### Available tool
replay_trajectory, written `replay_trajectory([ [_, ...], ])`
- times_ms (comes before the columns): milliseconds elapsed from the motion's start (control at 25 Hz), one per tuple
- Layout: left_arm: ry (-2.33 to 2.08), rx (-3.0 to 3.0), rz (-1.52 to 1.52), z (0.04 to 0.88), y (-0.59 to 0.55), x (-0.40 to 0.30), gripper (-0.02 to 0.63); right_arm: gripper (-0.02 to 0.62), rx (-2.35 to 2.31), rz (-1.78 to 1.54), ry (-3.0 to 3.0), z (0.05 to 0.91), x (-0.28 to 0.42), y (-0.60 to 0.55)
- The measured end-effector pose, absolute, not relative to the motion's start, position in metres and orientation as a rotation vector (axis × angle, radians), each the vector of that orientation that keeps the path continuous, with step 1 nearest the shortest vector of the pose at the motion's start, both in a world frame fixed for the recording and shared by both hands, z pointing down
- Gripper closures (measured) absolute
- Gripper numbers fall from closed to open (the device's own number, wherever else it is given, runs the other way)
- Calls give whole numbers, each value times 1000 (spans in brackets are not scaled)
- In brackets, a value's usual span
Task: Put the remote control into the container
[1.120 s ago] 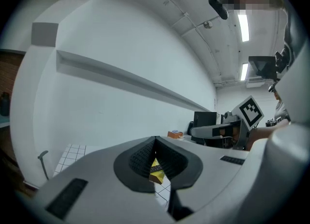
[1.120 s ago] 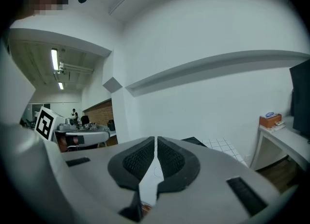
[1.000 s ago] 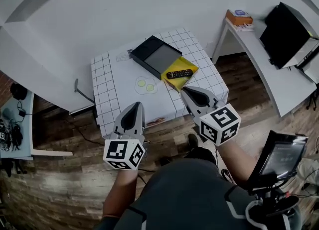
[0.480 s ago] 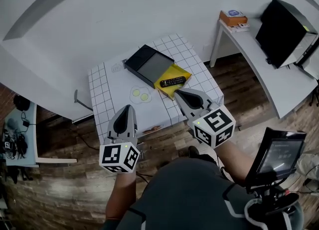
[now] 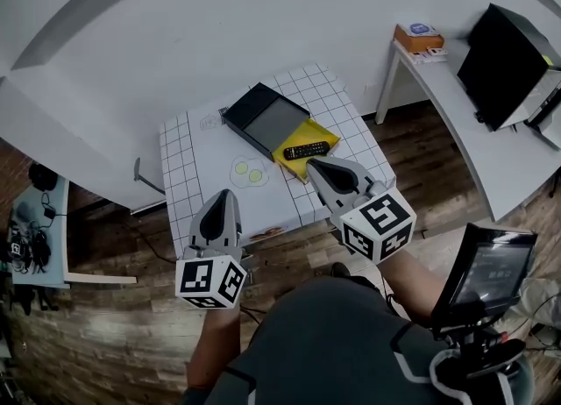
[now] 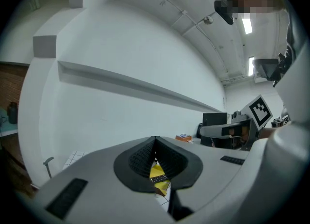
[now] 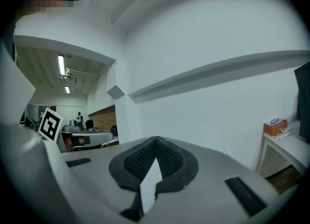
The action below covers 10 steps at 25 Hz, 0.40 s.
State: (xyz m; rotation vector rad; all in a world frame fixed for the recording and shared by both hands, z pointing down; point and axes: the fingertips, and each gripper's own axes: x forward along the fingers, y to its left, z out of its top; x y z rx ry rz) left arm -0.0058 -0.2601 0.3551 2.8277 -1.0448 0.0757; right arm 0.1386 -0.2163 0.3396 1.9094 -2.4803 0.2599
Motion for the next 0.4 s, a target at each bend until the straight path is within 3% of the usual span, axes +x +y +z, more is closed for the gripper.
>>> replay_trajectory([
  [400,-1056,2819,80,360,-254,-10,597,581,1902,270,-2479,345,137,-212],
])
